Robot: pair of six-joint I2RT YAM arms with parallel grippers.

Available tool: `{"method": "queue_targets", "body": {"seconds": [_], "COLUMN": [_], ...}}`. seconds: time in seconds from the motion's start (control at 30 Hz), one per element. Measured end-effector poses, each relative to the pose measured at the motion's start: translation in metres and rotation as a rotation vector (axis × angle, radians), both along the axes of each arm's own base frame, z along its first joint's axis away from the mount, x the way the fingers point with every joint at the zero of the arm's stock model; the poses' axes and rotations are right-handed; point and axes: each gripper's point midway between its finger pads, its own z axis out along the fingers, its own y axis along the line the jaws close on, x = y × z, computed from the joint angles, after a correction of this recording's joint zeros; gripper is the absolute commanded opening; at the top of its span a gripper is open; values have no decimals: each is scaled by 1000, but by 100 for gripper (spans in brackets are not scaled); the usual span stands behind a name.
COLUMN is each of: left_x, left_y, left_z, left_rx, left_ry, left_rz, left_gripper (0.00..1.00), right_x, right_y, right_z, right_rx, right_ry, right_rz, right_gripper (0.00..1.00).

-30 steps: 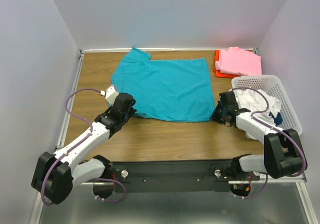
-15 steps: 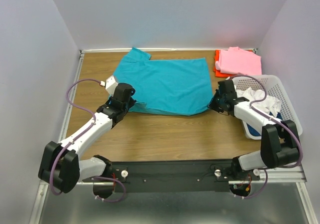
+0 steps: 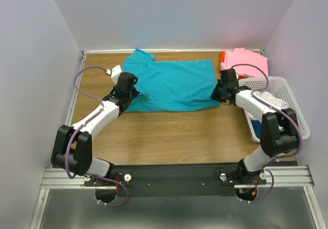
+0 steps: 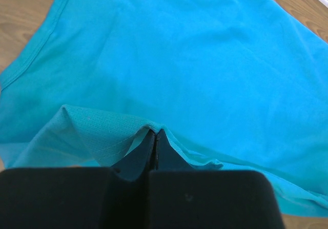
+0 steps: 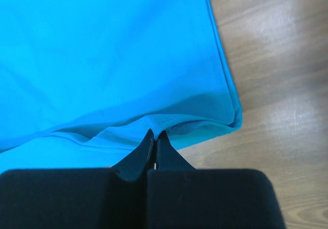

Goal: Fold and stack the t-shirts
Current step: Fold the tshirt

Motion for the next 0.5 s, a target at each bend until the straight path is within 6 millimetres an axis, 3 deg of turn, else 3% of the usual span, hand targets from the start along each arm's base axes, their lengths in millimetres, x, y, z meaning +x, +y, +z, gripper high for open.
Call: {"method": "queue_targets", "body": {"seconds": [0.2, 0.5], "left_x": [24, 45], "left_y": [-2, 19], "left_z": [-3, -22], "left_rx": [32, 58], "left_ry": [2, 48], "left_rz": [-18, 21], "left_gripper": [0, 0], "right_x": [19, 32], "right_y": [0, -4], "right_z": [2, -8], "right_rx": [-21, -47], "right_ry": [-13, 6], "right_rz": [-1, -21], "right_gripper": [1, 4]}}
